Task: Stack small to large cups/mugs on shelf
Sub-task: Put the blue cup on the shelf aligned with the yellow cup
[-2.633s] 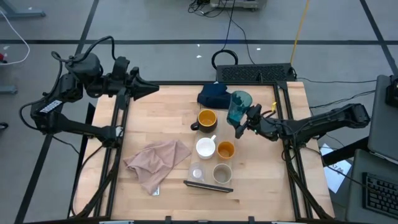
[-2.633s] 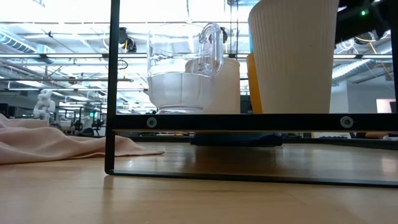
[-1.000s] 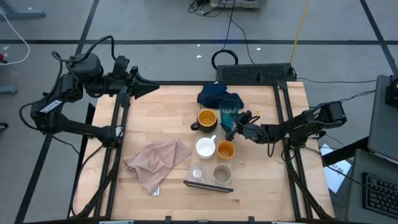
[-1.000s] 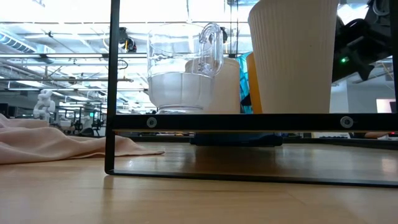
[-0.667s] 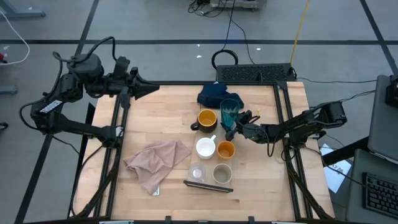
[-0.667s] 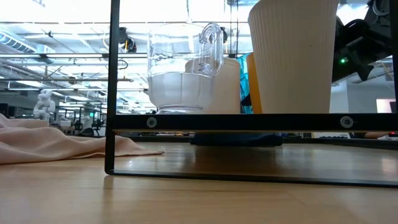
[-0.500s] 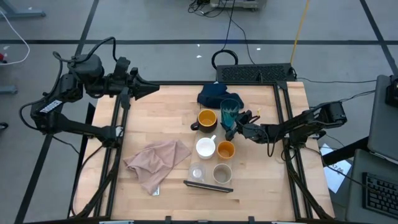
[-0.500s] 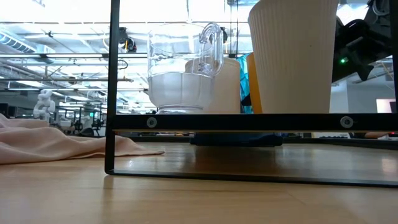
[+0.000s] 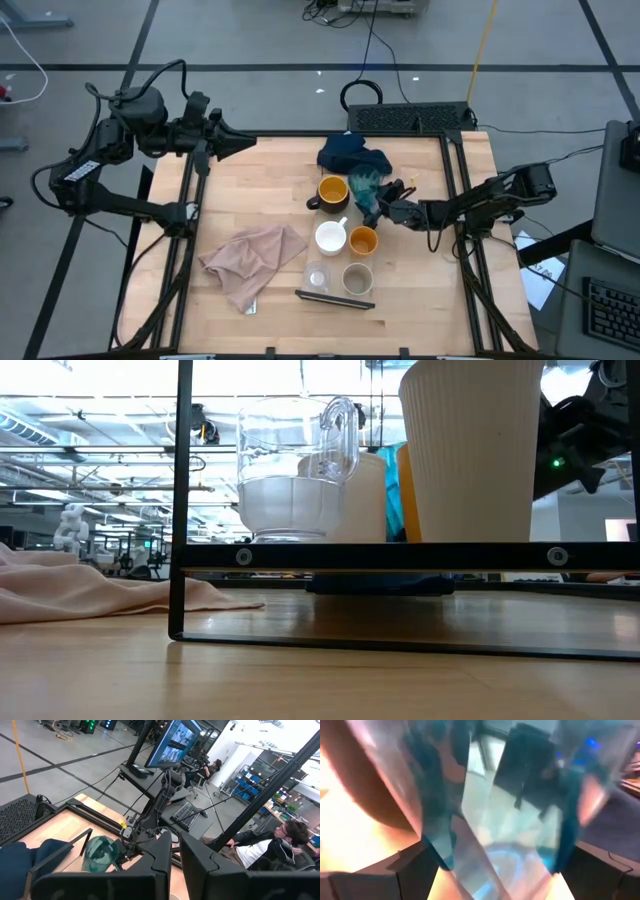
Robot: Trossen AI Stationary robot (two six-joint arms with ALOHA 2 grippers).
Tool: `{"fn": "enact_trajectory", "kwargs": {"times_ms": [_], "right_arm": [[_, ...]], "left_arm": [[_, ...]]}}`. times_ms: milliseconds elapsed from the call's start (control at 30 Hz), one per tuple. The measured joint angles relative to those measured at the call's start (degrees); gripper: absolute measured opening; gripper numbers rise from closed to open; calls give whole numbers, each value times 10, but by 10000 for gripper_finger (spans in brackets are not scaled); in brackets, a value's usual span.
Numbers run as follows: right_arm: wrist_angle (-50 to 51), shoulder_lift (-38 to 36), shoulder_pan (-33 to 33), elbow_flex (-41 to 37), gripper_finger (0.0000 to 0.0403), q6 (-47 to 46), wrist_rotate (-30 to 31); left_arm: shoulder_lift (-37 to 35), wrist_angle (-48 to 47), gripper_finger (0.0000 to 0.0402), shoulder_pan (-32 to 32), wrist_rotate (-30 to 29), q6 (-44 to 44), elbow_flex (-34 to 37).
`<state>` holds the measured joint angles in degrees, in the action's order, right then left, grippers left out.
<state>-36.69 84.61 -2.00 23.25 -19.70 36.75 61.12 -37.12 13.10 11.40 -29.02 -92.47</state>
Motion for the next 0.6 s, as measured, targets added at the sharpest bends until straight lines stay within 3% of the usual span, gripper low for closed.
{"fn": "enact_trajectory", "kwargs": {"times_ms": [100, 600], "right_arm": [[-7, -2, 1, 1, 358, -5, -26], [37, -2, 0, 1, 359, -6, -29]], "left_arm": [[0, 0, 37, 0, 0, 0, 0], [0, 0, 37, 0, -4, -1, 0]]}}
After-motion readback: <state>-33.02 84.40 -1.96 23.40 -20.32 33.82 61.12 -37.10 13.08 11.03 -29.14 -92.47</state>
